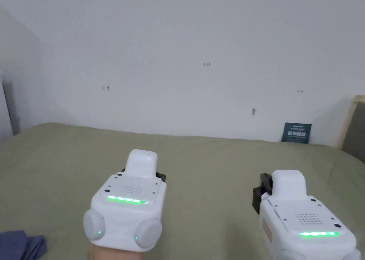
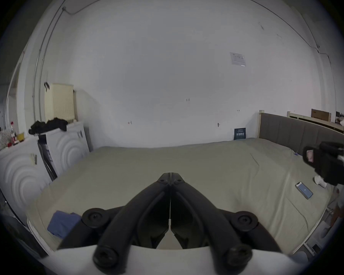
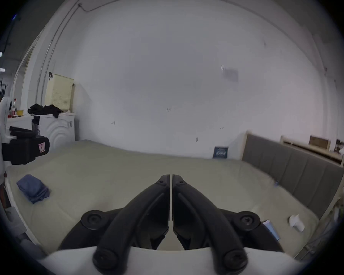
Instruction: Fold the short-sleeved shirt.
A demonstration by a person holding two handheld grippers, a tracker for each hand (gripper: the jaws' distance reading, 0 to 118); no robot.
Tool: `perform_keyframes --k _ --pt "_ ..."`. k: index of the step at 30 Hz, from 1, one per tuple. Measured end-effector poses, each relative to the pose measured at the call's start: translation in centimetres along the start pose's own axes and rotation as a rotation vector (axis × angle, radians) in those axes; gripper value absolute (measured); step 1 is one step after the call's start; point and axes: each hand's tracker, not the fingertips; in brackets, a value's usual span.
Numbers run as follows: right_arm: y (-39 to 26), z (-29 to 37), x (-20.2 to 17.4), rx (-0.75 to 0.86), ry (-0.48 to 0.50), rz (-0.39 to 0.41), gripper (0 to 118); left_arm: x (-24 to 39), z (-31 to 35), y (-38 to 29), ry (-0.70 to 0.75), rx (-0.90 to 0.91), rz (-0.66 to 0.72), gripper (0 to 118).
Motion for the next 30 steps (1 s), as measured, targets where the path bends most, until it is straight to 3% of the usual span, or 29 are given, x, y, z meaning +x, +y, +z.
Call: perform_keyframes --k 10,13,14,15,16,17,18,26,30 --pt "1.1 1.8 2.2 0.021 0.036 -0.039 5 -1.2 1.0 1.4 0.003 0.026 -0.001 0" --pt "1.2 1.8 2.5 0.025 0.030 -0.037 6 -1.6 1.2 1.5 0.000 0.028 0.006 6" --pt "1.3 1.7 2.6 0.024 0.033 -0.035 11 -1.6 1.1 1.6 0.003 0.032 0.001 13" --pt "1.4 1.8 2.5 0.022 0.032 -0.034 29 -1.7 1.1 1.7 0.003 0.032 -0.001 31" --pt "1.5 1.9 2.6 0.021 0.033 -0.037 75 -1.7 1.1 1.8 0.004 0.030 0.002 73" --pt "1.6 1.9 2.8 0.022 0.044 -0.050 104 -1.9 1.0 1.8 -0.008 0.022 0.008 101" --pt "1.7 1.7 2.8 0.018 0.042 -0.057 118 -2.0 0.8 1.8 -0.011 0.015 0.011 118" --pt "2.5 1.2 3.2 0.030 0.036 -0.039 118 -2.6 1.3 2.2 0.010 0.014 0.009 118" --pt "2.7 1.4 3.3 0.029 0.040 -0.055 118 -3.2 1.0 2.5 -0.075 -0.038 0.036 118"
